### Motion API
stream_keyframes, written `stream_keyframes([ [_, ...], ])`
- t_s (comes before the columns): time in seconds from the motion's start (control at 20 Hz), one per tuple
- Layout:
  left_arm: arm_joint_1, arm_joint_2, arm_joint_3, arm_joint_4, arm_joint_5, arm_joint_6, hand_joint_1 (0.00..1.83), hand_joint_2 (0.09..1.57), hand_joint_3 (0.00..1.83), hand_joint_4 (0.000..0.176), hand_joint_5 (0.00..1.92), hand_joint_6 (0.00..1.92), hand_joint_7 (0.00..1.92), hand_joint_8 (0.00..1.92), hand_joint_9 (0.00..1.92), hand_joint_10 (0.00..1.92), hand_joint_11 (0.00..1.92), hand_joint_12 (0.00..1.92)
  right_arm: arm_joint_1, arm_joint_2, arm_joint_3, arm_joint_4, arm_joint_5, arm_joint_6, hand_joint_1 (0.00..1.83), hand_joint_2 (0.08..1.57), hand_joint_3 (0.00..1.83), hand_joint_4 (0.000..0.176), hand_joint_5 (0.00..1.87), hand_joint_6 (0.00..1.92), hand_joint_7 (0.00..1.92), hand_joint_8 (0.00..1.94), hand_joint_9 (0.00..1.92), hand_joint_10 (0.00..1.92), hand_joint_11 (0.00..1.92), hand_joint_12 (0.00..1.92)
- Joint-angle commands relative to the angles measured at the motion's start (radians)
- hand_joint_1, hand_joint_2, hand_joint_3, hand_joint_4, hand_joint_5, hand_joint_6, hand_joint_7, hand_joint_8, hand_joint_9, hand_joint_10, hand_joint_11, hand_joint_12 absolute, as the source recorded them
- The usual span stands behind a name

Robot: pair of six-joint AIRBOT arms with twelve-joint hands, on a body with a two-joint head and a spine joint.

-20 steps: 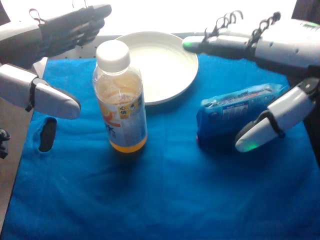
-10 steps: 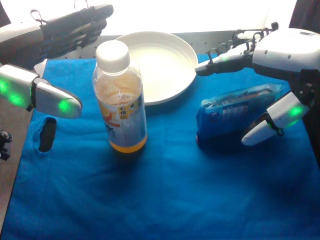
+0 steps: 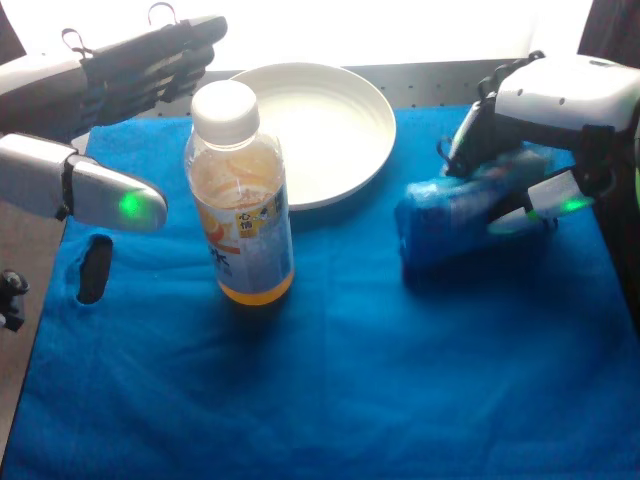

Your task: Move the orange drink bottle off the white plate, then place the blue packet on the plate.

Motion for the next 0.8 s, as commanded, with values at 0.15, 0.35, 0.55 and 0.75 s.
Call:
stream_keyframes([
  [0.15, -0.001, -0.001, -0.006, -0.063, -0.112, -0.003, 0.76, 0.67, 0.01, 0.176, 0.0, 0.0, 0.0, 0.0, 0.0, 0.0, 0.0, 0.0, 0.012, -0.016, 0.013, 0.039, 0.064, -0.004, 1.4, 1.03, 0.0, 0.0, 1.13, 0.65, 1.23, 0.46, 1.1, 0.99, 0.89, 1.04],
  [0.35, 0.01, 0.0, -0.007, -0.071, -0.118, -0.003, 0.74, 0.68, 0.01, 0.176, 0.0, 0.0, 0.0, 0.0, 0.0, 0.0, 0.0, 0.0, 0.013, -0.016, 0.011, 0.046, 0.083, -0.004, 1.39, 1.07, 0.0, 0.0, 1.01, 0.77, 1.17, 0.69, 0.94, 1.16, 0.56, 1.32],
  [0.55, 0.016, 0.007, -0.007, -0.071, -0.112, 0.0, 0.79, 0.67, 0.0, 0.176, 0.0, 0.0, 0.0, 0.0, 0.0, 0.0, 0.0, 0.0, 0.135, -0.002, -0.007, -0.014, 0.095, -0.004, 1.36, 1.09, 0.0, 0.0, 1.12, 0.51, 1.1, 0.9, 0.79, 1.16, 0.26, 1.53],
  [0.75, 0.016, 0.009, 0.0, -0.075, -0.105, 0.004, 0.73, 0.68, 0.0, 0.176, 0.0, 0.0, 0.0, 0.0, 0.0, 0.0, 0.0, 0.0, 0.211, -0.002, 0.004, -0.044, 0.095, -0.004, 1.39, 1.08, 0.0, 0.0, 1.02, 0.64, 1.09, 0.84, 0.97, 1.19, 0.79, 1.39],
])
